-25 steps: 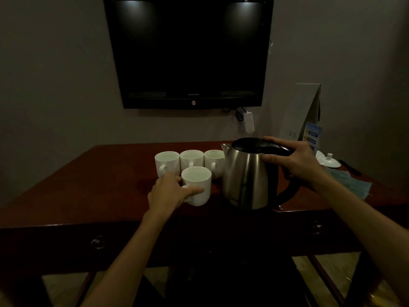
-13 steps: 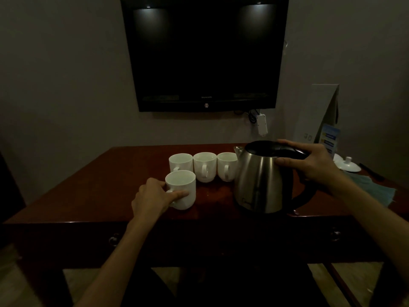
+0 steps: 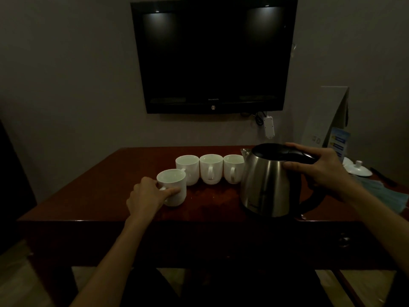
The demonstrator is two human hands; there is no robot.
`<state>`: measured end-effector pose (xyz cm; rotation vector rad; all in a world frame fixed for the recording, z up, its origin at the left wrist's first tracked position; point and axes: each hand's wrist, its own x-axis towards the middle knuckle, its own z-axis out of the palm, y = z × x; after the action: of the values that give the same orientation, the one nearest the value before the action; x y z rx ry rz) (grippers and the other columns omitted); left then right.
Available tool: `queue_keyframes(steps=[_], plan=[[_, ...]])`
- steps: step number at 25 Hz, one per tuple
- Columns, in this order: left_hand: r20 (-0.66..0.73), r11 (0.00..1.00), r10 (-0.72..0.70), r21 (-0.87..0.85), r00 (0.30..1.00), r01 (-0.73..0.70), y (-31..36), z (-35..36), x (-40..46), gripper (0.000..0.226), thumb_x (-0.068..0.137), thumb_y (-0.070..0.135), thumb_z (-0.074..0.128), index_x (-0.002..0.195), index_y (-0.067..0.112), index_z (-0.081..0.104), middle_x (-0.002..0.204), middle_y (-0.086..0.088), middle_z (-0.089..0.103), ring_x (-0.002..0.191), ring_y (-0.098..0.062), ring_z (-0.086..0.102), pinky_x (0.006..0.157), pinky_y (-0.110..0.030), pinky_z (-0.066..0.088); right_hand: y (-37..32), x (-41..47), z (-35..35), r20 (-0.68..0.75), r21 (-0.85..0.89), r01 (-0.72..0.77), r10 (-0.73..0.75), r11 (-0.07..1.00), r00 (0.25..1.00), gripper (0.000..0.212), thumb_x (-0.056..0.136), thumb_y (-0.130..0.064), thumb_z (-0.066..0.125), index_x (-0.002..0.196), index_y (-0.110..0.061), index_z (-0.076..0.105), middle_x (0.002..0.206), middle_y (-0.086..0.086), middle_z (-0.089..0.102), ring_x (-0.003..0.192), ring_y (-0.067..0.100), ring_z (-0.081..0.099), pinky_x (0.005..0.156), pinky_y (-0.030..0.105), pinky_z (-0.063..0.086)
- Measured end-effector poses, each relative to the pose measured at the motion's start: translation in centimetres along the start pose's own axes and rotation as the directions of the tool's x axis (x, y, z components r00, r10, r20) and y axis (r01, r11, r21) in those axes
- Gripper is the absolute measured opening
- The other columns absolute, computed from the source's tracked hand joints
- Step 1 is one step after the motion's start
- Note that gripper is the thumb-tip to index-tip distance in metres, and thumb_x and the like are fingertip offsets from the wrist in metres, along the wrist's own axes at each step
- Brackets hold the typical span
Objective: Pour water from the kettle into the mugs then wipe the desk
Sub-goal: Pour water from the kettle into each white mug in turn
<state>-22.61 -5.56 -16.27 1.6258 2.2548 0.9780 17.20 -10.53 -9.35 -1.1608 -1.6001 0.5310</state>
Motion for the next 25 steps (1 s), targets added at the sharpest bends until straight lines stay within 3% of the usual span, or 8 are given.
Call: queue_keyframes(steps=[2, 4, 8, 12, 16, 20, 25], plan=[[-0.004, 1.0, -0.016, -0.003, 1.0, 0.016, -0.2, -0.2, 0.5, 0.071, 0.067, 0.066, 0.079, 0.114, 0.013, 0.068, 0.1, -0.005, 0.069, 0.083, -0.019, 0.063, 0.068, -0.035, 0.051, -0.2, 0.0, 0.2, -0.006, 0.005, -0.021, 0.022, 1.0, 1.0, 0.059, 0.076, -0.003, 0.077, 0.132, -0.012, 0.062, 0.097, 0.011, 0.069, 0.046, -0.005, 0.057, 0.045, 0.008, 0.043], [-0.009, 1.0, -0.026, -0.006, 1.0, 0.026, -0.4, -0.2, 0.9, 0.072, 0.066, 0.066, 0.08, 0.114, 0.014, 0.069, 0.102, -0.007, 0.071, 0.086, -0.022, 0.064, 0.073, -0.038, 0.054, -0.4, -0.1, 0.3, -0.016, 0.008, -0.038, 0.038, 0.999, 0.999, 0.061, 0.071, -0.011, 0.08, 0.13, -0.016, 0.064, 0.089, 0.012, 0.071, 0.038, 0.006, 0.049, 0.039, 0.017, 0.042], [-0.016, 0.999, -0.036, 0.012, 0.999, 0.036, -0.5, -0.2, 1.5, 0.073, 0.064, 0.069, 0.079, 0.112, 0.015, 0.07, 0.099, -0.007, 0.071, 0.087, -0.026, 0.067, 0.077, -0.042, 0.057, -0.6, -0.3, 0.3, -0.026, 0.031, -0.054, 0.055, 0.998, 0.998, 0.06, 0.064, -0.024, 0.081, 0.122, -0.032, 0.066, 0.094, 0.018, 0.074, 0.05, 0.03, 0.05, 0.047, 0.036, 0.047], [-0.025, 0.999, -0.034, 0.016, 0.999, 0.034, -0.7, -0.3, 2.1, 0.069, 0.066, 0.069, 0.078, 0.108, 0.014, 0.07, 0.094, -0.007, 0.07, 0.085, -0.026, 0.066, 0.075, -0.041, 0.056, -0.6, -0.3, 0.4, -0.02, 0.034, -0.068, 0.069, 0.997, 0.997, 0.062, 0.066, -0.023, 0.081, 0.126, -0.03, 0.065, 0.093, 0.016, 0.074, 0.045, 0.027, 0.048, 0.036, 0.028, 0.045], [-0.023, 0.999, -0.038, 0.026, 0.999, 0.039, -0.8, -0.4, 2.7, 0.069, 0.066, 0.069, 0.077, 0.102, 0.011, 0.067, 0.089, -0.006, 0.069, 0.079, -0.024, 0.067, 0.075, -0.043, 0.058, -0.9, -0.2, 1.1, 0.011, 0.025, -0.058, 0.057, 0.998, 0.998, 0.061, 0.07, -0.02, 0.08, 0.128, -0.028, 0.063, 0.1, 0.007, 0.073, 0.053, 0.033, 0.058, 0.043, 0.028, 0.049], [-0.051, 0.998, -0.052, 0.031, 0.997, 0.053, -1.0, -0.3, 3.3, 0.074, 0.064, 0.073, 0.076, 0.104, 0.012, 0.064, 0.098, -0.008, 0.07, 0.087, -0.028, 0.067, 0.078, -0.045, 0.057, -1.0, 0.4, 2.5, 0.053, 0.044, -0.048, 0.045, 0.998, 0.998, 0.057, 0.074, -0.01, 0.08, 0.126, -0.027, 0.063, 0.119, 0.006, 0.067, 0.063, -0.007, 0.064, 0.052, 0.009, 0.048], [-0.079, 0.997, -0.079, 0.004, 0.994, 0.08, 0.1, -0.1, 4.2, 0.072, 0.075, 0.059, 0.077, 0.12, 0.006, 0.059, 0.117, -0.014, 0.066, 0.105, -0.032, 0.065, 0.078, -0.038, 0.049, -1.2, 0.4, 2.8, 0.034, 0.024, -0.029, 0.028, 0.999, 0.999, 0.057, 0.076, -0.004, 0.078, 0.128, -0.021, 0.063, 0.117, 0.004, 0.066, 0.068, -0.012, 0.064, 0.057, 0.007, 0.049]])
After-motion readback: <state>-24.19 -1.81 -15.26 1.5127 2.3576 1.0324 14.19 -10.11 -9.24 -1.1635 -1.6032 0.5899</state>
